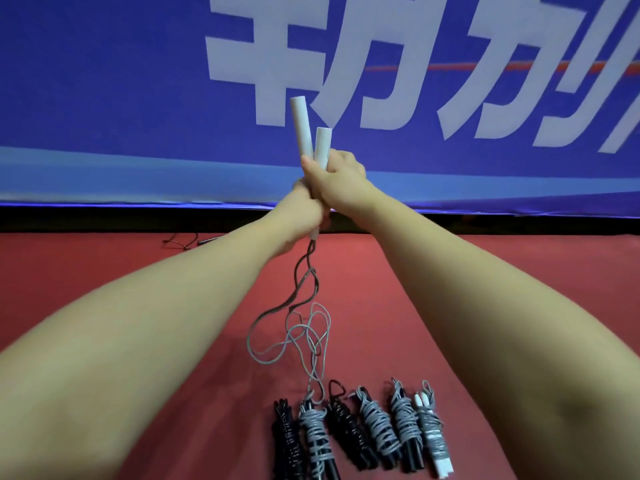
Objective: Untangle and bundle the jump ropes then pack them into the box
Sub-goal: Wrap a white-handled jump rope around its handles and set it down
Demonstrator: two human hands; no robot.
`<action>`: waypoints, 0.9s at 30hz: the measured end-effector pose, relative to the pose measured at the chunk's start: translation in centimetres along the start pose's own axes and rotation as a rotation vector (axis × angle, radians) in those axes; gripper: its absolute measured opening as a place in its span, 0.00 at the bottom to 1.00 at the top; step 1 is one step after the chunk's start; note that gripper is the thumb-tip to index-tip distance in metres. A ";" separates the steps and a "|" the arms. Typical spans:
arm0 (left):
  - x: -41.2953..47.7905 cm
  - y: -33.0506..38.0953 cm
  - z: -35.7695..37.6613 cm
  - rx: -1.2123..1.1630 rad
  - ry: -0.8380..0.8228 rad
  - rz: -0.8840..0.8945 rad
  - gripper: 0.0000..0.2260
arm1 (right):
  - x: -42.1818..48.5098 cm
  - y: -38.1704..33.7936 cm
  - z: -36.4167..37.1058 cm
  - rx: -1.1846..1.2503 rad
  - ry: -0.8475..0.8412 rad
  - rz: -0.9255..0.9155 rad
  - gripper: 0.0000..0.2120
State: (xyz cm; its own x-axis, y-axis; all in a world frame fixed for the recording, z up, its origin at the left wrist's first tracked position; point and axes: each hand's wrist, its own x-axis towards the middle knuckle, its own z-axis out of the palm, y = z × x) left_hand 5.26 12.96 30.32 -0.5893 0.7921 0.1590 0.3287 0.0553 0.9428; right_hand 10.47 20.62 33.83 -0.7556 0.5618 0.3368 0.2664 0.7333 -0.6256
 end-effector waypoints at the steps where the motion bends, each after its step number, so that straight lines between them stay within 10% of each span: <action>1: -0.3 0.1 -0.4 -0.024 0.008 -0.019 0.11 | -0.2 -0.5 -0.5 0.010 -0.033 -0.007 0.18; 15: -6.0 -1.0 -1.4 -0.145 -0.181 -0.113 0.10 | -3.1 -2.4 -2.6 0.488 -0.138 0.016 0.20; 27: -4.4 -1.0 -4.1 -0.714 0.152 -0.159 0.13 | -7.4 3.2 4.2 0.804 -0.373 0.265 0.31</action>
State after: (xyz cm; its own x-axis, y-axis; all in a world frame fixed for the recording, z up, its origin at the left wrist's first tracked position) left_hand 4.51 6.96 29.92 -0.7022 0.7120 -0.0050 -0.2978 -0.2873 0.9104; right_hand 14.43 17.17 26.39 -0.9103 0.4111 -0.0485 0.0683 0.0337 -0.9971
